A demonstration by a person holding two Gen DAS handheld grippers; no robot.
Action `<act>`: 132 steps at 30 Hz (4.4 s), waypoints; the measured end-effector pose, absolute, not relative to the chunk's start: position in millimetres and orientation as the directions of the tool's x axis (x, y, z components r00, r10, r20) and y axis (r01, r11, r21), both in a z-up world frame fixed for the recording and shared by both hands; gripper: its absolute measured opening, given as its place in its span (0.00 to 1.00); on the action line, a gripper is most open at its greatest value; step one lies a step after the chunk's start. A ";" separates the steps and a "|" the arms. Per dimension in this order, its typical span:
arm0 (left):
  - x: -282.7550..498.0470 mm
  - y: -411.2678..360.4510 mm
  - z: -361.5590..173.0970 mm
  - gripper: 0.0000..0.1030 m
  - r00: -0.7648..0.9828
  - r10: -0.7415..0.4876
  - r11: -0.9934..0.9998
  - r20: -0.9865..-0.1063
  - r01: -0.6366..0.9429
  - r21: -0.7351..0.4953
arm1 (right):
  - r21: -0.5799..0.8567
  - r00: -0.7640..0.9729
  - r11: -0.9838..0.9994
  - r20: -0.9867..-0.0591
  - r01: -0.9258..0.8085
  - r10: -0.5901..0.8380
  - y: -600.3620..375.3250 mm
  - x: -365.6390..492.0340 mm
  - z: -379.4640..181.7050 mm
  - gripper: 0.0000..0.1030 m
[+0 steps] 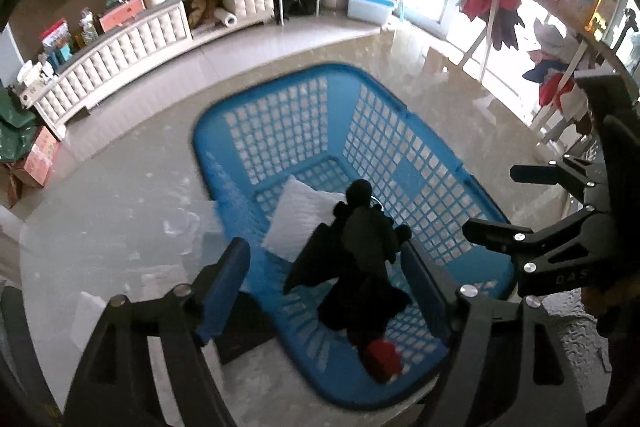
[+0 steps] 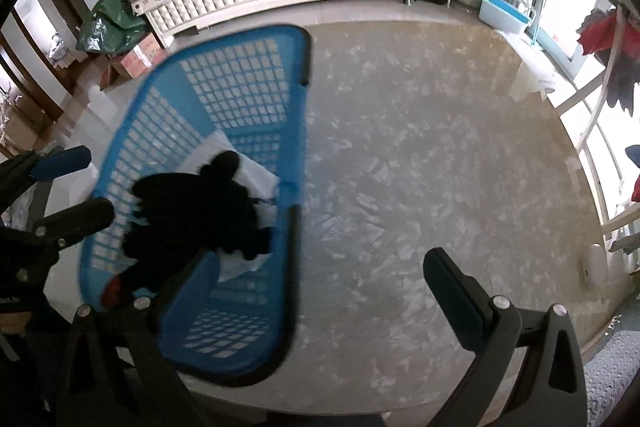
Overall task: Organize soft objects
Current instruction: 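Lower the black plush into the basket and open the left tool, then move the right tool back to the white quilted cloth on the table, then grasp the white quilted cloth with the right tool and lift it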
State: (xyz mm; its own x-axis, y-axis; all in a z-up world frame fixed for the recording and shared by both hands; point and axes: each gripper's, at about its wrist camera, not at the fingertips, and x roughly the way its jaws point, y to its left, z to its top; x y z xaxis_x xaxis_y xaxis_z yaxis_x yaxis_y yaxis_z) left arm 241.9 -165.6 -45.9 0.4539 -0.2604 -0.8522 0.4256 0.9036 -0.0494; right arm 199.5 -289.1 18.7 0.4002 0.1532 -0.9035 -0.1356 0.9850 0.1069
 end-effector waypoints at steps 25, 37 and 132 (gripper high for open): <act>137.3 10.8 13.6 0.98 0.631 -0.164 0.979 -0.758 0.201 -0.044 | 0.151 0.593 0.976 -0.776 -0.157 0.216 -150.5 138.1 82.4 1.00; 108.5 88.1 -2.8 1.00 0.641 -0.086 0.996 -0.763 0.080 -0.046 | 0.144 0.502 0.936 -0.812 -0.322 0.297 -74.7 156.1 58.7 1.00; 200.8 159.3 -83.9 1.00 0.503 -0.170 0.985 -0.847 0.116 -0.129 | 0.216 0.461 0.890 -0.793 -0.401 0.399 -58.3 188.0 65.2 0.06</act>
State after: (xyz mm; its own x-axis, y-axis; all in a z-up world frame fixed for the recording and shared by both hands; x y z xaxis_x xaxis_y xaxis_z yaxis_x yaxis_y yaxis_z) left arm 200.8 159.3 -83.9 0.5030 -0.1703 -0.8473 0.1155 0.9848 -0.1294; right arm 188.0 -58.3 65.2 0.4606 0.3994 -0.7927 -0.4010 0.8904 0.2156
